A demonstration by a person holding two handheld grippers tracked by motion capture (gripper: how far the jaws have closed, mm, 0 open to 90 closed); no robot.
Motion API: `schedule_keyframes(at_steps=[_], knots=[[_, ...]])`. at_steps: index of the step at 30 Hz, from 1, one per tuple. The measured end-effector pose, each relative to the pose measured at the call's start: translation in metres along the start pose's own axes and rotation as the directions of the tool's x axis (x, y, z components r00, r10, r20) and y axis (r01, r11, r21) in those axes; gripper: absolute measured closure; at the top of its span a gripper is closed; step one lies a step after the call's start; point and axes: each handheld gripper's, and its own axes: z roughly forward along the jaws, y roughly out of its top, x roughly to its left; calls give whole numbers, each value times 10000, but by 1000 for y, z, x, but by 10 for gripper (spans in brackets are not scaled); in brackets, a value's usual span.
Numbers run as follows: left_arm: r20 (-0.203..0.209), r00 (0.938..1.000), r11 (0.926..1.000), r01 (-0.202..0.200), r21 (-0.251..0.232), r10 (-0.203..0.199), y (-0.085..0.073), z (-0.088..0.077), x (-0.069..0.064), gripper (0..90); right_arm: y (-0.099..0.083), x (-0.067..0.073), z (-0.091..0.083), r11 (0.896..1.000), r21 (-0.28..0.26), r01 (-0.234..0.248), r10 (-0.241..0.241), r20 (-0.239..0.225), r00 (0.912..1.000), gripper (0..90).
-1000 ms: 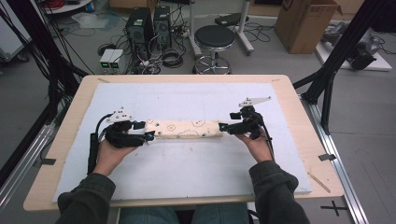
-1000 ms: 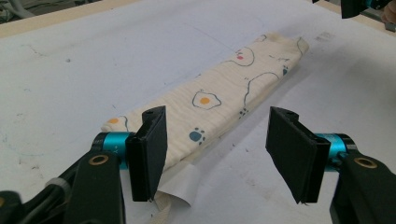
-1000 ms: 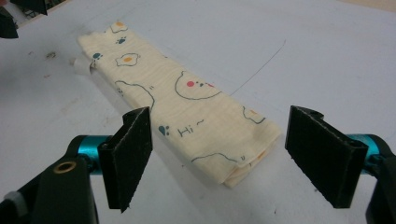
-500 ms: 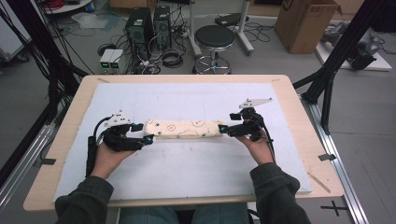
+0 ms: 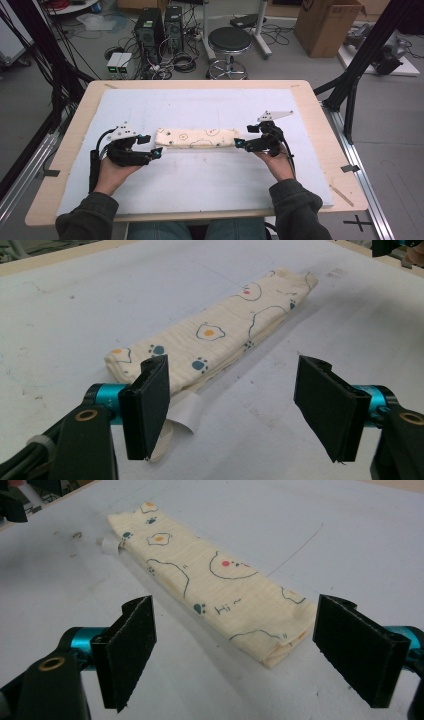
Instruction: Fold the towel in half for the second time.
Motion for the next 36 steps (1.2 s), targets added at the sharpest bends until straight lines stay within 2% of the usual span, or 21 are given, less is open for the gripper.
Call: schedule_keyframes(at_steps=[2, 14, 20, 24, 36], knots=[[-22, 10000, 10000, -21, 8, 21, -1, -1, -1, 305, -1, 0, -1, 9998, 108, -141, 141, -6, 9999, 140], [-38, 10000, 9999, 68, 97, -68, -14, -7, -3, 280, -11, 5, -7, 10000, -33, 39, -39, 92, 10000, 125], [-41, 9999, 9999, 137, 101, -137, -19, -10, -4, 275, -19, 6, -10, 10000, -23, -53, 53, 130, 9999, 124], [-70, 10000, 9999, 23, 167, -21, -20, -12, -6, 267, -24, 7, -12, 10000, -2, 6, -6, 148, 9999, 124], [-137, 9999, 9998, 11, 197, -8, -31, -20, -10, 265, -39, 9, -22, 10000, -37, 31, -30, 247, 9997, 124]])
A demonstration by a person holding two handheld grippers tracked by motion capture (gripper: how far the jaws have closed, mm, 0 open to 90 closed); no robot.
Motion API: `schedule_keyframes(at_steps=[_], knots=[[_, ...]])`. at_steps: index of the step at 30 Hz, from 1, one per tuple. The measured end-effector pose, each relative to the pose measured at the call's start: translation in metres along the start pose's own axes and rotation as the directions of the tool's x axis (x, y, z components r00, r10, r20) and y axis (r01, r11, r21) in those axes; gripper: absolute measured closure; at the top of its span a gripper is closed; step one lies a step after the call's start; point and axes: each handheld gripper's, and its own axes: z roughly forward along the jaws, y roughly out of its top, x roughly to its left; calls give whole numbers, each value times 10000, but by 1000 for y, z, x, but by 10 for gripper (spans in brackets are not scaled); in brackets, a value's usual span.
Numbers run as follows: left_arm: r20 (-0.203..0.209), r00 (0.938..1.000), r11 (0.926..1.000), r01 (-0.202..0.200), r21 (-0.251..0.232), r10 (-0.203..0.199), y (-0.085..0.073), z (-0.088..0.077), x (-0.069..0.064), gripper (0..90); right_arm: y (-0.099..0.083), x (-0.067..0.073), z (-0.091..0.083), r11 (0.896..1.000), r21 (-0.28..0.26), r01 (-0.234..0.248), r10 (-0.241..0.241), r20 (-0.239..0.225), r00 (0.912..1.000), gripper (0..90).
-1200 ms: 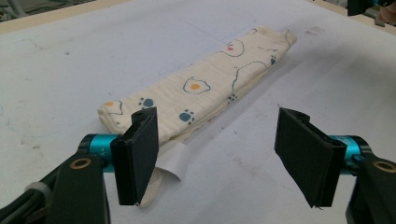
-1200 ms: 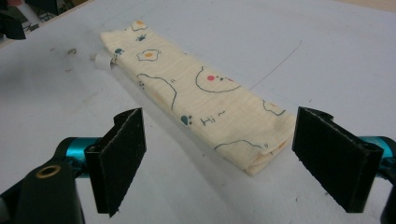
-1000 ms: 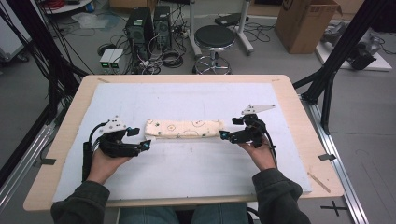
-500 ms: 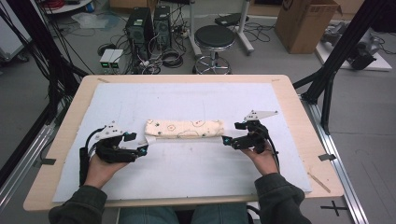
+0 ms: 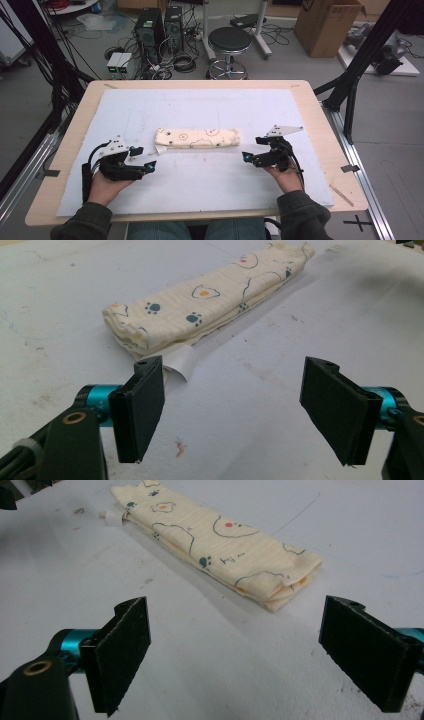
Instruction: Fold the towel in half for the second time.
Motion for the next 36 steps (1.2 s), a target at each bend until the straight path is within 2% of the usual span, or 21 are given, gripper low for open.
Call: schedule_keyframes(at_steps=[4, 9, 16, 36], knots=[[-59, 9999, 10000, -88, 5, 88, -3, -3, -2, 264, -5, 1, -4, 10000, -31, -74, 74, -18, 10000, 124], [-103, 9998, 9999, -146, 21, 147, -7, -7, -4, 265, -9, 3, -8, 9999, -96, 120, -120, 69, 9999, 124], [-168, 9996, 9997, -224, -82, 223, -13, -13, -7, 264, -17, 6, -15, 9999, 1, 121, -121, 106, 9999, 124], [-545, 9978, 9991, -369, 226, 380, -28, -27, -12, 263, -38, 8, -39, 9999, -129, 102, -96, 398, 9992, 124]])
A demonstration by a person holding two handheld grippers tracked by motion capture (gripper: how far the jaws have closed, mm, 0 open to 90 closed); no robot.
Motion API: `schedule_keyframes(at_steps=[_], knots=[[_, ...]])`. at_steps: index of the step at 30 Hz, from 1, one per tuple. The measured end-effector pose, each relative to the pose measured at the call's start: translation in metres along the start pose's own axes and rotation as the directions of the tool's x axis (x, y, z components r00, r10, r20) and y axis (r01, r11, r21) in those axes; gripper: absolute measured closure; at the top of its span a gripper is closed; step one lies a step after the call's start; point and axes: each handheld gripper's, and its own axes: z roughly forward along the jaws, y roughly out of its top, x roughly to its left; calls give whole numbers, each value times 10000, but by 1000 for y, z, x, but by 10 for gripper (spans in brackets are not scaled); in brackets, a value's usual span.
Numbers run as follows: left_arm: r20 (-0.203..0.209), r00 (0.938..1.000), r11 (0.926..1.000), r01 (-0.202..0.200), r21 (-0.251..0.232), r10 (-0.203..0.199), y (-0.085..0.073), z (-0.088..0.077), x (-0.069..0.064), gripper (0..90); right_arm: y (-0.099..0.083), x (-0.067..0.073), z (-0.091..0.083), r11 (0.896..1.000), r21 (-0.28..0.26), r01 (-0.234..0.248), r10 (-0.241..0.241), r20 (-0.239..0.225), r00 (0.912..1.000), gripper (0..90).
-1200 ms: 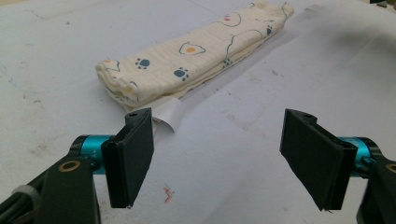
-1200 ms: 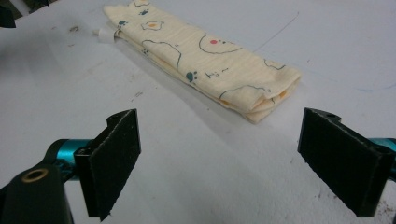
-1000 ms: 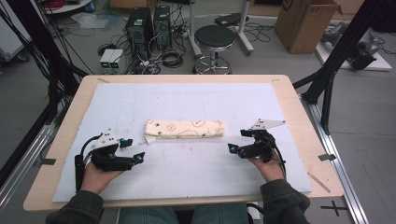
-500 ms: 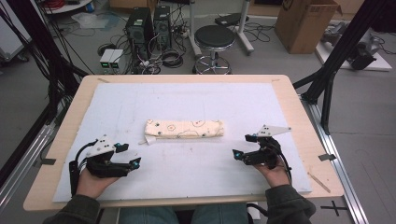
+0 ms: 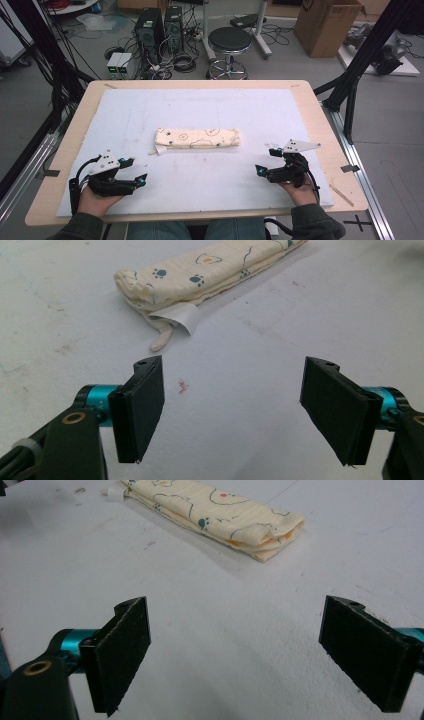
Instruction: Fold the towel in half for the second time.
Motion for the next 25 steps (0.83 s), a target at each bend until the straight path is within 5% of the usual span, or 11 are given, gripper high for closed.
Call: schedule_keyframes(at_steps=[14, 25], knots=[[-111, 9999, 10000, -42, -5, 42, -4, -8, -7, 261, -15, 2, -16, 10000, 38, -39, 38, 263, 9996, 124], [-18, 10000, 10000, -64, -19, 64, -4, -5, -4, 260, -16, 5, -11, 9995, 255, 160, -167, 258, 9995, 124]])
